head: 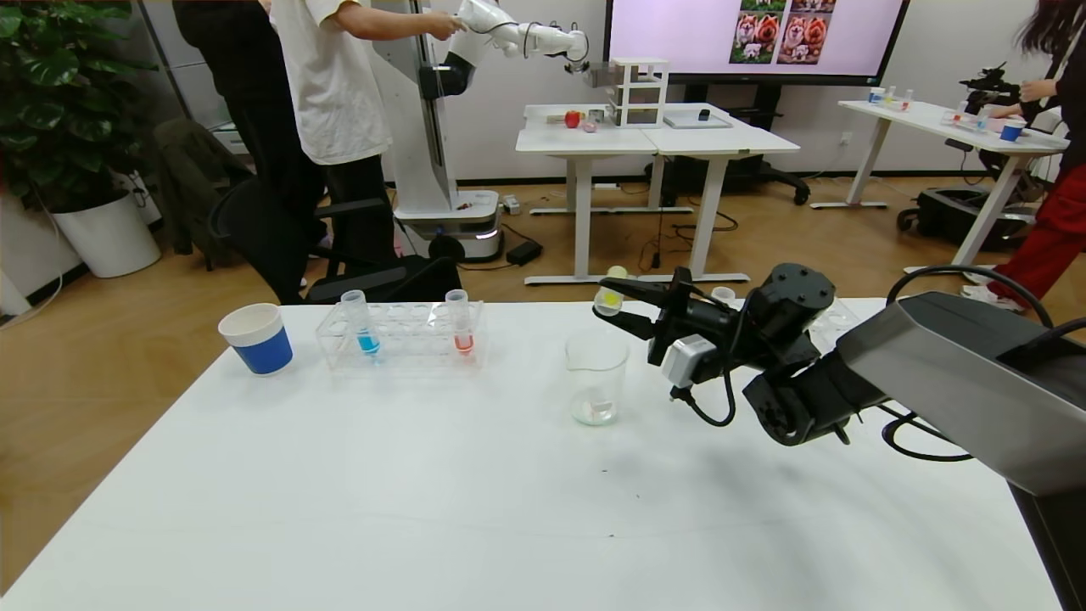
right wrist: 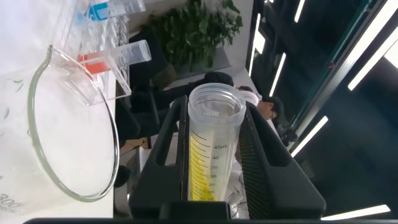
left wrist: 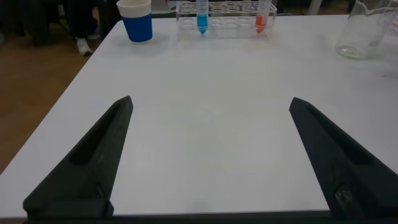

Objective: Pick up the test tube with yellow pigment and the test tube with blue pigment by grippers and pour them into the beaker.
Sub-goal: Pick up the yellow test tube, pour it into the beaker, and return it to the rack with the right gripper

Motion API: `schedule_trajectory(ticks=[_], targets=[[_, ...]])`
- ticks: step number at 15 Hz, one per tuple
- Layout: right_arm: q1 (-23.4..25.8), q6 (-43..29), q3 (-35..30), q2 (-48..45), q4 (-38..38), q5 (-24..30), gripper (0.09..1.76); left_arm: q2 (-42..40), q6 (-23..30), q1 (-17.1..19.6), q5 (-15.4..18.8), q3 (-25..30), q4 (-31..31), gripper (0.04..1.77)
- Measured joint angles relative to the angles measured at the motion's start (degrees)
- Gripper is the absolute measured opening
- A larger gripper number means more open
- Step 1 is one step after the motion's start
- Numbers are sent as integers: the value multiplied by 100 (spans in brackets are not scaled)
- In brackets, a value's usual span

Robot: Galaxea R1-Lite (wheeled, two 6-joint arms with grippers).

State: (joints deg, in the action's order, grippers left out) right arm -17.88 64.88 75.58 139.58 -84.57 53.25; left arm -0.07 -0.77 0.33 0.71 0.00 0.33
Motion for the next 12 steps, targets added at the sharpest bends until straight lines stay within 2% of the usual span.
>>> schedule_trajectory(ticks=[12], targets=[[113, 651, 363, 212, 39, -33, 50, 0, 0, 0, -2, 0, 0, 175]])
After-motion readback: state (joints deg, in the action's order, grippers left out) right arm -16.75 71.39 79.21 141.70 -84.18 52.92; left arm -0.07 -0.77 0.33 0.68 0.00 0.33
